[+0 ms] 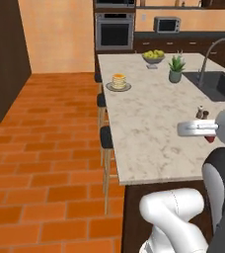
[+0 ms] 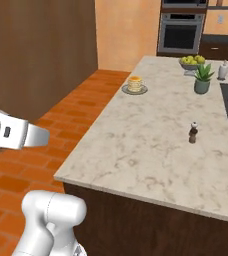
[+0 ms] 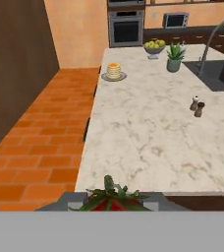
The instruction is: Take the strawberry from the fridge and place it on top of the pancake, located on the dining counter.
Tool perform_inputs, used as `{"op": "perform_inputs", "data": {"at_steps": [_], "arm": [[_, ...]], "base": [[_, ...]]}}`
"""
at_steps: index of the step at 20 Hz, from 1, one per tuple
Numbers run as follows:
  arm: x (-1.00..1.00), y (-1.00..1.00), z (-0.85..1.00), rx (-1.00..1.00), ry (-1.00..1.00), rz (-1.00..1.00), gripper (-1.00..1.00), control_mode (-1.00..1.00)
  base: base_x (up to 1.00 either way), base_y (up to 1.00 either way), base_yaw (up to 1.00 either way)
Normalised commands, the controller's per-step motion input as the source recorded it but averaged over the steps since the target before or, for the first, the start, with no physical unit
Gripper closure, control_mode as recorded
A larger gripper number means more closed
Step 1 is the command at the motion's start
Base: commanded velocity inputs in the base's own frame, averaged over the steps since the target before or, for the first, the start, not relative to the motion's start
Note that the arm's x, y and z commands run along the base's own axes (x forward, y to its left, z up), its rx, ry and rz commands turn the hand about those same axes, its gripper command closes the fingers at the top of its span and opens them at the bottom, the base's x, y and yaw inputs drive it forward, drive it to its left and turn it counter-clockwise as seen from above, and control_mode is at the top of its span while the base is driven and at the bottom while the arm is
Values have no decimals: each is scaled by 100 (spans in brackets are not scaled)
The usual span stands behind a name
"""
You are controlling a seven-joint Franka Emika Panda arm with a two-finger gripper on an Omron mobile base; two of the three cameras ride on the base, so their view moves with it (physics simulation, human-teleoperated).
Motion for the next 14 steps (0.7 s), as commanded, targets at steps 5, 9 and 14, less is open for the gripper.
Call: {"op": "perform_inputs", "data": {"at_steps": [5, 9, 14], "arm": [[0, 0, 0, 0, 0, 0, 100, 100], [0, 0, 0, 0, 0, 0, 100, 100], [0, 0, 0, 0, 0, 0, 100, 100]], "base": [[4, 100, 19], [8, 100, 7], [-96, 100, 0]]}}
